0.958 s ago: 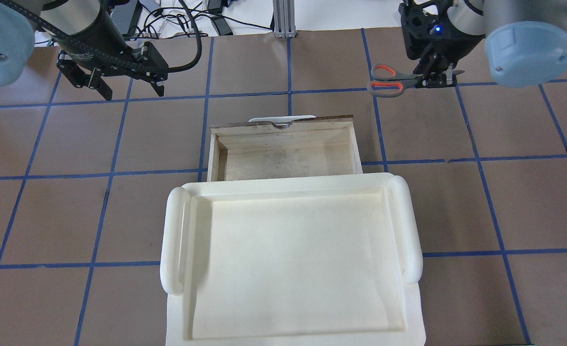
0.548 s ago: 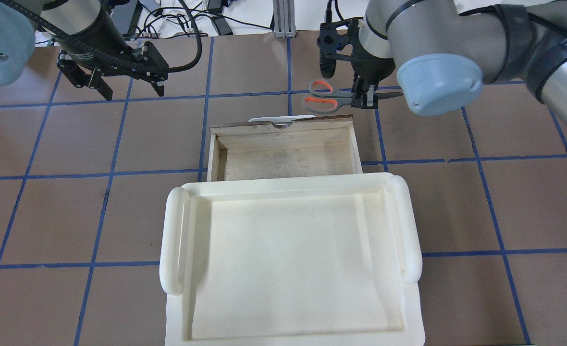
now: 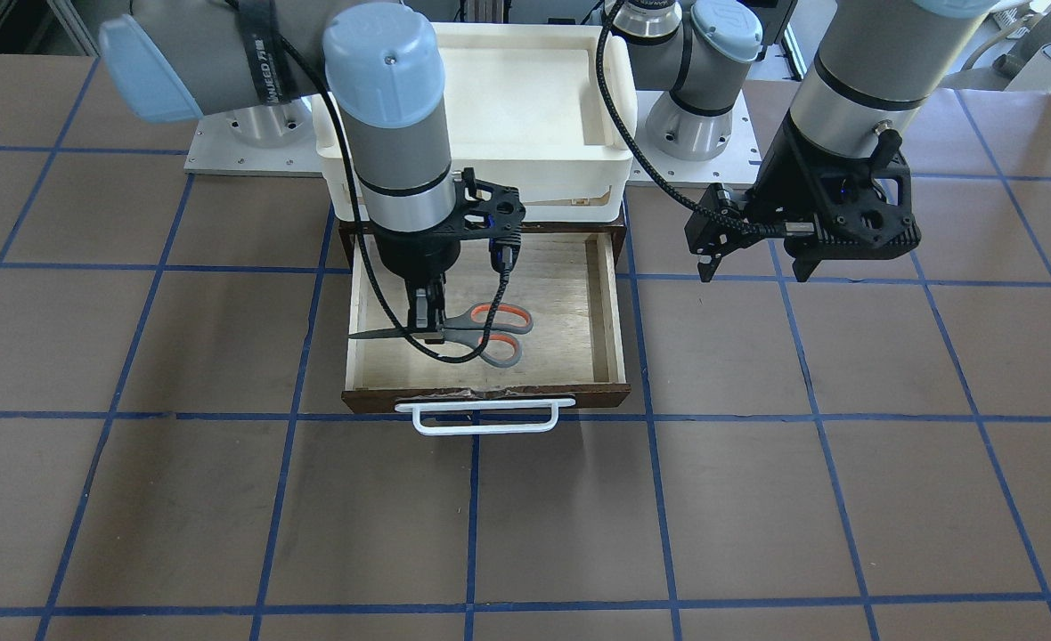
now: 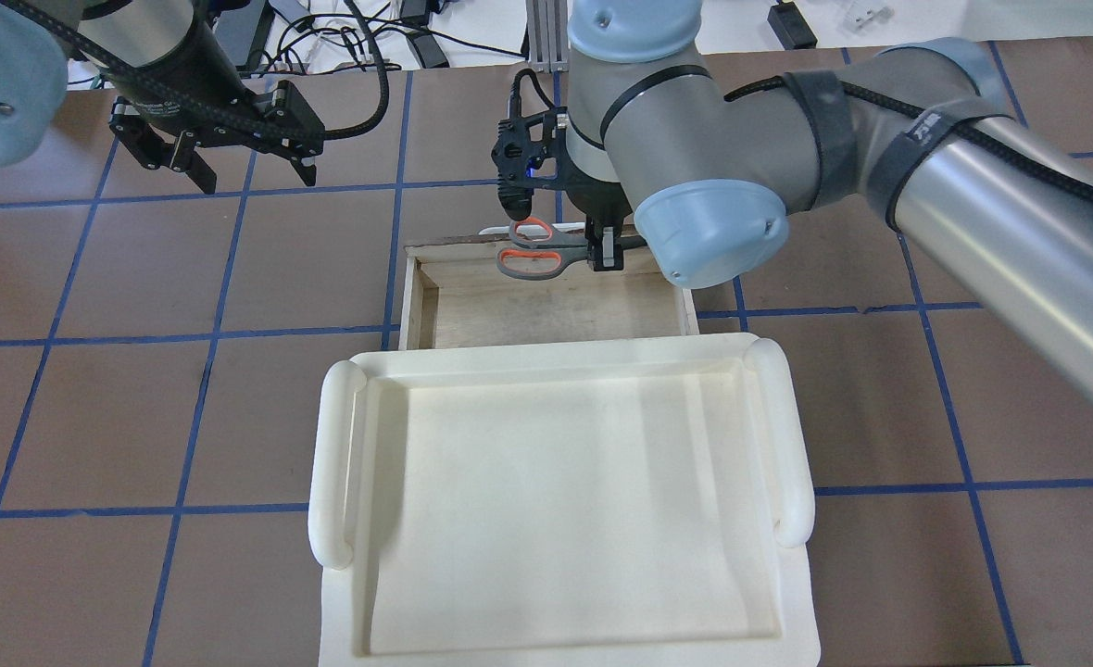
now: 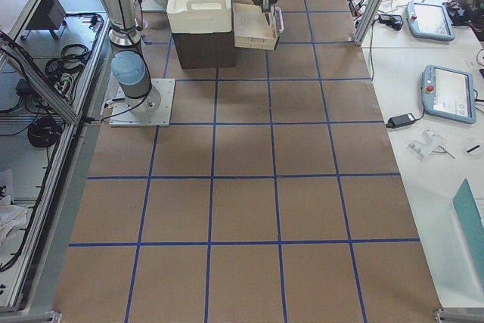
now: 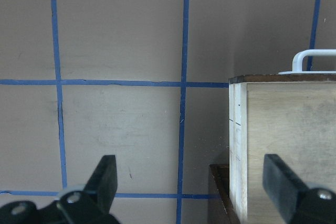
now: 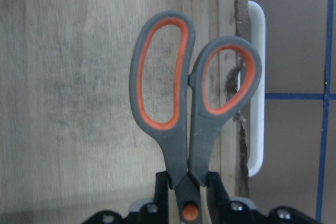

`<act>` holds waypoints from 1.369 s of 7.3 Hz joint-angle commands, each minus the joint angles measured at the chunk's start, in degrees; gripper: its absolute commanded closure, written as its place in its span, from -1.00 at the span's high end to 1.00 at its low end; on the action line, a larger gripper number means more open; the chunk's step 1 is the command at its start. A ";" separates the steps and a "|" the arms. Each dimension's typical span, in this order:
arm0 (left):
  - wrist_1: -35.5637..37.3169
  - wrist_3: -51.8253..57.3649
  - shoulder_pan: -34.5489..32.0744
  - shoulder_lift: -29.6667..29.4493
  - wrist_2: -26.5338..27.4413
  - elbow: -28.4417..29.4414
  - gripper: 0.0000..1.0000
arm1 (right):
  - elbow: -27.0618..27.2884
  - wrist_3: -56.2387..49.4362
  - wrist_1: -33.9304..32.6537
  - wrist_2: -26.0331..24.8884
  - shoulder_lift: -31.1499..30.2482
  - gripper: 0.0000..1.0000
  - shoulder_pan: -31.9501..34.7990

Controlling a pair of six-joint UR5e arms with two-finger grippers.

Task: Put scissors in drawer and close it
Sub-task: 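Lower the scissors into the open wooden drawer with the right gripper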

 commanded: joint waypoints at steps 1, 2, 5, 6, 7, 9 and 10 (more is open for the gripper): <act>0.00 0.00 0.00 -0.07 0.00 0.00 1.00 | 0.03 0.09 -0.38 -1.10 2.10 -1.00 3.39; 0.00 0.00 0.00 -0.07 0.00 0.00 1.00 | 0.03 0.00 -0.29 -1.02 3.24 -1.00 3.39; 0.00 -0.09 0.00 0.02 0.36 0.00 1.00 | 0.12 0.09 -0.29 -1.20 5.01 -1.00 3.57; 0.00 0.00 0.00 0.11 0.36 0.00 1.00 | 0.12 0.09 -0.29 -1.28 4.92 -1.00 3.57; 0.00 0.00 0.00 0.02 0.36 0.00 1.00 | 0.03 0.43 -1.59 -0.59 4.92 0.45 3.57; 0.00 0.00 0.00 0.02 0.36 -0.09 1.00 | 0.03 1.76 -2.75 -0.67 3.70 0.99 3.48; 0.09 0.00 0.00 -0.07 0.27 -0.09 1.00 | -0.23 2.54 -3.62 -1.54 2.91 0.99 3.13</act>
